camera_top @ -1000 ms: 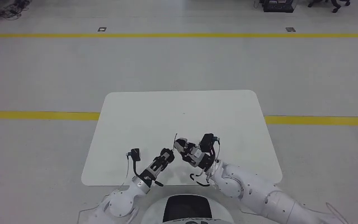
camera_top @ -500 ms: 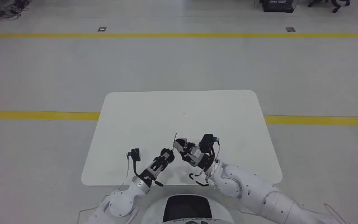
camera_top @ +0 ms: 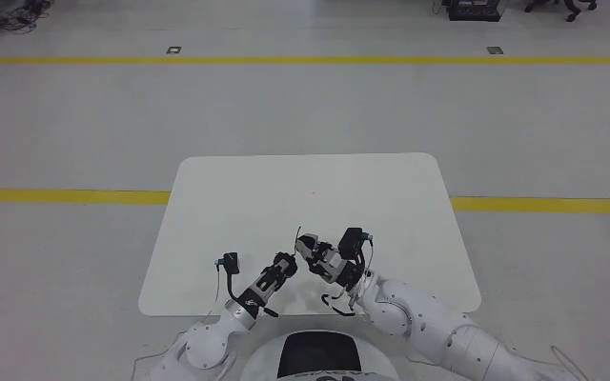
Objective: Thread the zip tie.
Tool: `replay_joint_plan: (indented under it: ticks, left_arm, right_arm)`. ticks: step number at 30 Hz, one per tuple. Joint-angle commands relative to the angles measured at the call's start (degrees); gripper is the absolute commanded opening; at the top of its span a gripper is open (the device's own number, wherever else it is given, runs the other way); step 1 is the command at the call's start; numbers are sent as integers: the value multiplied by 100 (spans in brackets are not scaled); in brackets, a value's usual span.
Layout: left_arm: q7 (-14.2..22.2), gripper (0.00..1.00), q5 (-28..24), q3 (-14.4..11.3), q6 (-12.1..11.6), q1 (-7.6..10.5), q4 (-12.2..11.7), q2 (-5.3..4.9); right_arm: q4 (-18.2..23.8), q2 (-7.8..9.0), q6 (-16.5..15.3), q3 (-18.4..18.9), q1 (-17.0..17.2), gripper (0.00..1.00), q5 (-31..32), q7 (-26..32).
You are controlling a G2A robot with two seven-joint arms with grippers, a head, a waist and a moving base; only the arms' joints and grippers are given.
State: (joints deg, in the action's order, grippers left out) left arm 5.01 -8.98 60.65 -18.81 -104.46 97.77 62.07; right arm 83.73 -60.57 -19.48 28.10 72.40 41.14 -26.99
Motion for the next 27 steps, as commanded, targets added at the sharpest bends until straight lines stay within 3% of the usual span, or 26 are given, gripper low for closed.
replay_joint_plan:
  ticks: [1, 27]
  left_arm:
    - [0, 0, 0, 0, 0, 0, 0, 0]
    - [0, 0, 0, 0, 0, 0, 0, 0]
  right_arm:
    - [-5, -5, 0, 1, 1, 0, -1, -8]
    - [-98, -55, 0, -67, -53, 0, -19, -8]
